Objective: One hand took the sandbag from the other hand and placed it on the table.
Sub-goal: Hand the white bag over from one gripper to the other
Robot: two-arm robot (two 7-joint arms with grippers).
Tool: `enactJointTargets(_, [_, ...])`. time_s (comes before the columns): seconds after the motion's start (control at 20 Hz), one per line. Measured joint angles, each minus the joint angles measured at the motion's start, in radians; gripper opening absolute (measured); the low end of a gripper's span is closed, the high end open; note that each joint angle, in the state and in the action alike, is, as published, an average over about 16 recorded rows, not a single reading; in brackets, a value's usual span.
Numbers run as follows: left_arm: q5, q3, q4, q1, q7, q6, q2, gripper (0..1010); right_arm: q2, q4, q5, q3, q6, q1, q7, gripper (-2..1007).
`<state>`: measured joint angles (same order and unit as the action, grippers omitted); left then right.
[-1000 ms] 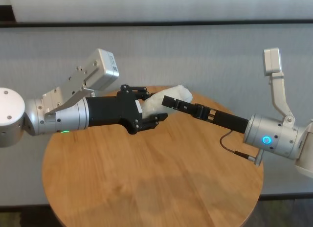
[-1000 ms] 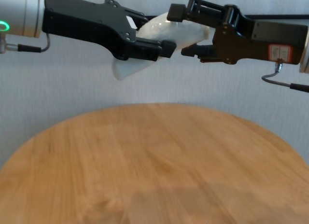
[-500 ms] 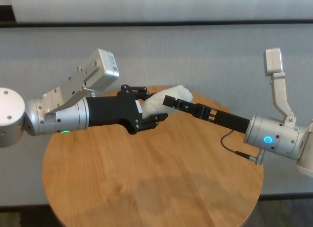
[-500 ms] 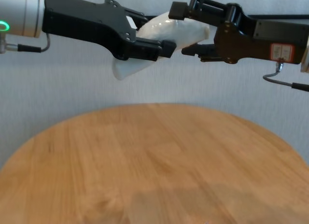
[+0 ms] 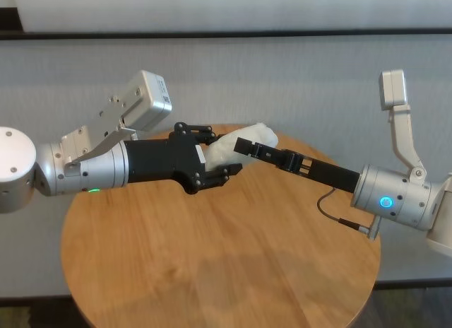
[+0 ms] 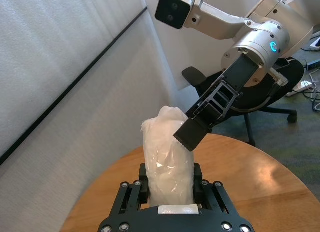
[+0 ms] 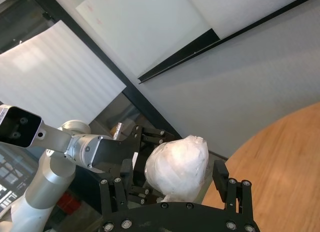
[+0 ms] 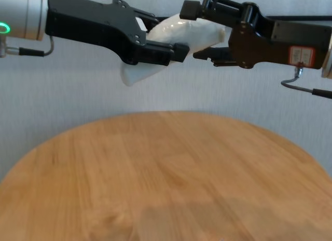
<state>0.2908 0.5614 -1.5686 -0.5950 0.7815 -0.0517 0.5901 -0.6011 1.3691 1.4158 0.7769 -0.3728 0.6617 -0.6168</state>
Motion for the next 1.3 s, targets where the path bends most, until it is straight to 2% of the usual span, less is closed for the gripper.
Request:
enactJointTargets(1.05, [0.000,0.000,0.000,0.000,0.000,0.000,0.000,515,0.004,-0.005,0.004,0.004,-0.001,0.003,0.005,1000])
enactJointTargets(1.3, [0.000,0.000,0.000,0.000,0.000,0.000,0.000,515,0.003,-0.004,0.003,0.004,0.000,0.003,0.005,969])
